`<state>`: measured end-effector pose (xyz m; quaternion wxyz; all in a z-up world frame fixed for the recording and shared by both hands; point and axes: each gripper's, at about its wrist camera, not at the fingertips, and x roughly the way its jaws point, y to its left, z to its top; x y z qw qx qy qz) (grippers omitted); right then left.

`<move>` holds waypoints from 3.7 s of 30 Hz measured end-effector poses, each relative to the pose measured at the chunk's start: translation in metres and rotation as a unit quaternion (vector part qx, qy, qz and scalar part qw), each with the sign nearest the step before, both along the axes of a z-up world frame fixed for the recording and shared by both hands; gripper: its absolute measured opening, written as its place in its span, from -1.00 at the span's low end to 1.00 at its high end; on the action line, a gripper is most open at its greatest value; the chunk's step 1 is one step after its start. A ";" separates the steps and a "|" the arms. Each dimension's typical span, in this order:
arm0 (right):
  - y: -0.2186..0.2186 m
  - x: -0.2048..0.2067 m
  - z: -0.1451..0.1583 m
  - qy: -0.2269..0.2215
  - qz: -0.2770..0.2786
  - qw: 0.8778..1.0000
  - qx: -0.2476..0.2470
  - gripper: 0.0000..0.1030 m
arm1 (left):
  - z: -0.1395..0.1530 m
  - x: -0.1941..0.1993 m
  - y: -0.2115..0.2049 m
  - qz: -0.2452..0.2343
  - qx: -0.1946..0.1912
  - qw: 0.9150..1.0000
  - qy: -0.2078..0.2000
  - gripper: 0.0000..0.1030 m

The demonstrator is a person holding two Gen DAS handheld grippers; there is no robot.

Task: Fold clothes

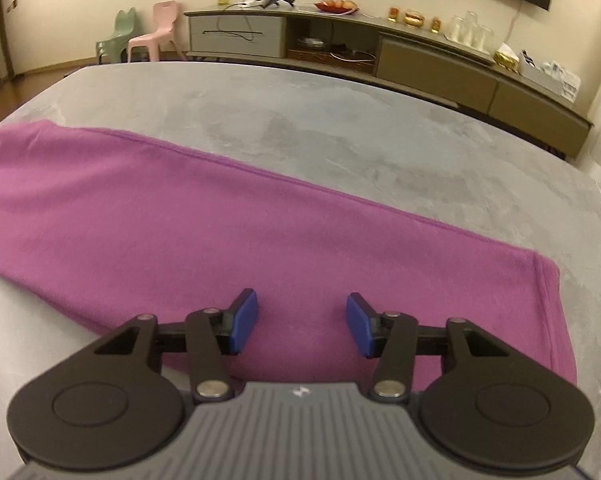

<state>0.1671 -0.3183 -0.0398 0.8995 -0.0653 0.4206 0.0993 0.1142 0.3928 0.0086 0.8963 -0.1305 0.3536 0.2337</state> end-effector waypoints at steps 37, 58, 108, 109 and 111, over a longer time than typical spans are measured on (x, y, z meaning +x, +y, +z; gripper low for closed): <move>-0.053 -0.025 0.021 -0.059 -0.133 0.989 -0.035 -0.26 | 0.005 0.076 -0.204 -0.285 0.091 0.954 -0.013 -0.32; -0.065 0.018 -0.002 -0.013 -0.148 0.989 -0.023 0.22 | 0.008 0.100 -0.178 -0.242 0.188 0.951 0.043 -0.31; -0.056 -0.027 0.008 -0.045 -0.110 0.992 0.037 -0.22 | -0.010 0.098 -0.283 -0.253 0.089 0.962 0.046 -0.16; -0.051 -0.031 0.010 -0.052 -0.097 0.993 0.038 -0.24 | -0.009 0.091 -0.285 -0.258 0.082 0.962 0.043 -0.16; -0.044 -0.032 0.007 -0.046 -0.082 0.995 0.028 -0.24 | -0.016 0.084 -0.289 -0.263 0.079 0.960 0.049 -0.16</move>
